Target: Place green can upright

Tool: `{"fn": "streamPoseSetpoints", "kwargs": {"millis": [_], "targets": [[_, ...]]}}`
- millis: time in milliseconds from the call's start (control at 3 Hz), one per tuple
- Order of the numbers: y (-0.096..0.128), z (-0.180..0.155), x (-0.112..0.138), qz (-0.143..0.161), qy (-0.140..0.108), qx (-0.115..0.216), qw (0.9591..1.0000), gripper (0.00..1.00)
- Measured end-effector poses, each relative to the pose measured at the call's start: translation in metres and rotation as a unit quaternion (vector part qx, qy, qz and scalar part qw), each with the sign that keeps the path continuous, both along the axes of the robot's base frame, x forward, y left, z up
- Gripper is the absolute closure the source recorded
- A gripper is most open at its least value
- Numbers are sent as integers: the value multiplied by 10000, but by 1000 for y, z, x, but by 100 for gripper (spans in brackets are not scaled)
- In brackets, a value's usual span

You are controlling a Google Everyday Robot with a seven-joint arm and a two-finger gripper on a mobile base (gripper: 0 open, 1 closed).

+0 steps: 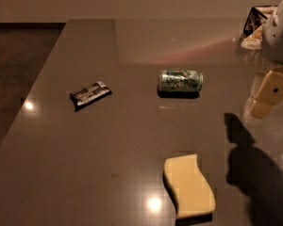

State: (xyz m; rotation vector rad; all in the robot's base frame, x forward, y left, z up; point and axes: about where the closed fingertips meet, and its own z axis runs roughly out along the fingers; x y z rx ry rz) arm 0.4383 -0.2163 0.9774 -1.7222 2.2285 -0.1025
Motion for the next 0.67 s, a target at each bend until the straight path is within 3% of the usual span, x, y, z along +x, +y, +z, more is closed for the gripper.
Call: {"fn": "streamPoseSetpoints", "kwargs": {"millis": [667], "targets": [[7,-1,10,97,69,68,9999,0]]}}
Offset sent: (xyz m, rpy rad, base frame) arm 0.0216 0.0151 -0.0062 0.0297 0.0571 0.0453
